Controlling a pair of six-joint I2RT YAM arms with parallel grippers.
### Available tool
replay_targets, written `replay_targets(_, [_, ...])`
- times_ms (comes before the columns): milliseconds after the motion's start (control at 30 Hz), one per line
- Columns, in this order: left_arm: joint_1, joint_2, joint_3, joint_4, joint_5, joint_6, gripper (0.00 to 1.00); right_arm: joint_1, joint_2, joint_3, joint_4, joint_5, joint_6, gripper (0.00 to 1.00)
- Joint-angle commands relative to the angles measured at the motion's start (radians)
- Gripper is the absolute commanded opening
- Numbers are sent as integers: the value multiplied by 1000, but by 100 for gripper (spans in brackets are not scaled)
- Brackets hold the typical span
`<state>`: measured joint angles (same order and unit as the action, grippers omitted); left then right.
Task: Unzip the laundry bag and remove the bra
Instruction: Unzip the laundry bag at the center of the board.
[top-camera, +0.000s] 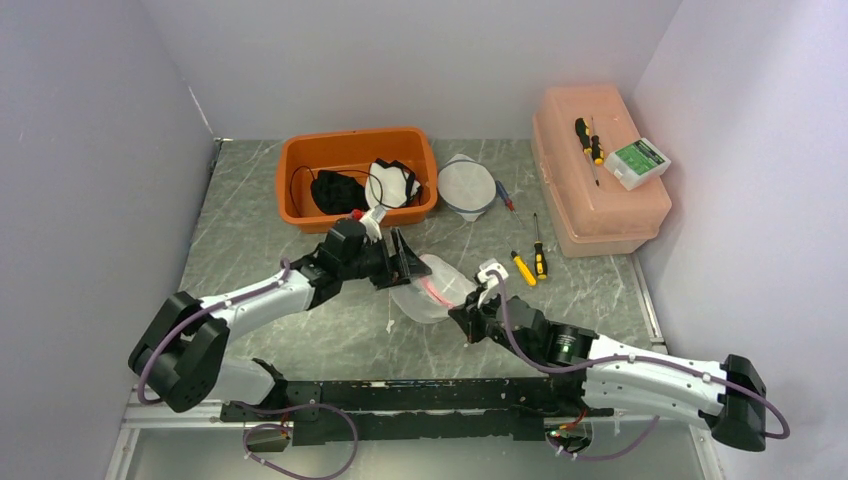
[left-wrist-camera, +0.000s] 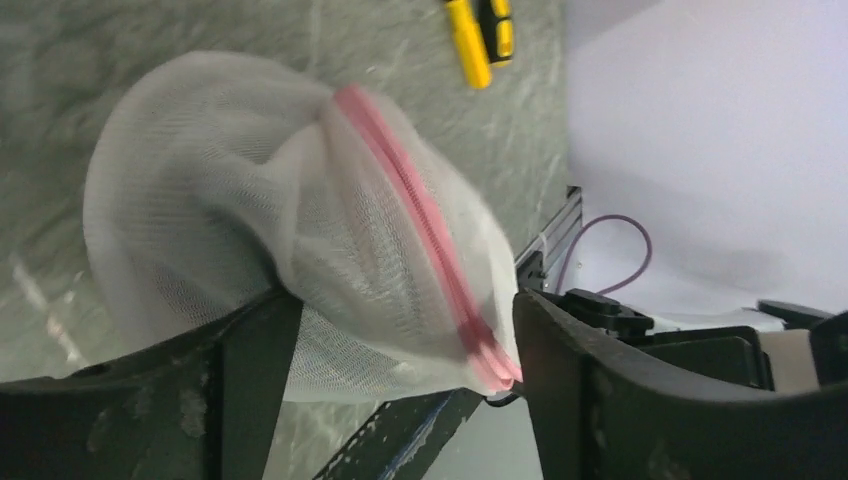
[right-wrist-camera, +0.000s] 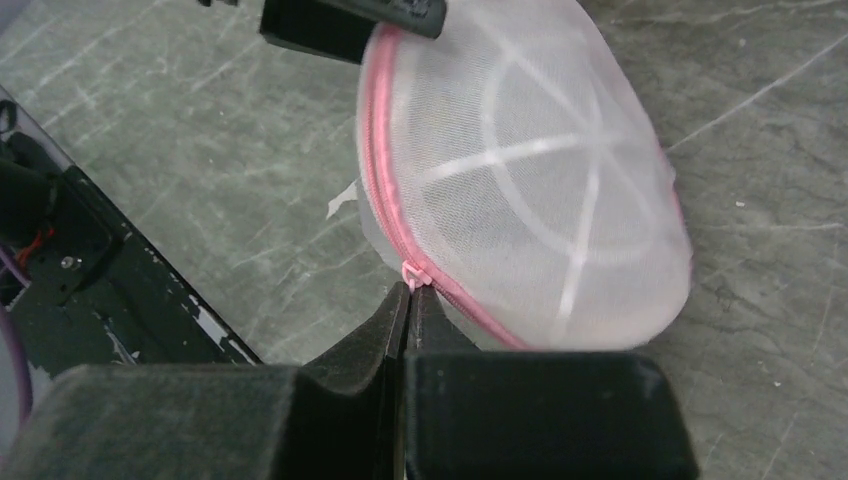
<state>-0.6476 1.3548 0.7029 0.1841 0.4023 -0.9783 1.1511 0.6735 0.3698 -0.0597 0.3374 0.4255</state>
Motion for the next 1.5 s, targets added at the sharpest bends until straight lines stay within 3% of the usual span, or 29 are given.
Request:
replay_targets(0, [1,-99,-28,-168,-103,30,90,4,66,0,104,14,35,0])
replay_targets(200, [-2,-395,-19,-509,-244,-20,94,4,115,32,99,25,41,0])
replay_targets(367, [-35,-467,44,-677,-290,-114,94,4,152,53,101,28,37,0])
replay_targets(533, [-182,-465,-27,-517,-356,-301,94,4,187,69,109,21,43,0])
replay_targets(600, [-233,-417,-39,-417,-369,-321,94,5,194,73,113,12,41,0])
replay_targets(733, [-247,-309,17,-396,-378,-333,94,4,199,85,117,-35,22,0])
replay_targets(1067, [-248,-180,82,-345,-401,-341,77,17,184,84,118,-81,1,0])
replay_targets(1167, [-248,-145,92,-341,-401,-333,68,22,182,86,120,-89,-1,0])
replay_targets(1200, [-248,-130,87,-336,-401,-330,59,22,184,96,111,-87,-1,0])
replay_targets(1400, [-246,-126,67,-326,-415,-331,48,25,181,126,79,-53,14,0])
replay_targets(1467, [-245,-125,61,-325,-431,-329,39,25,183,133,65,-35,21,0])
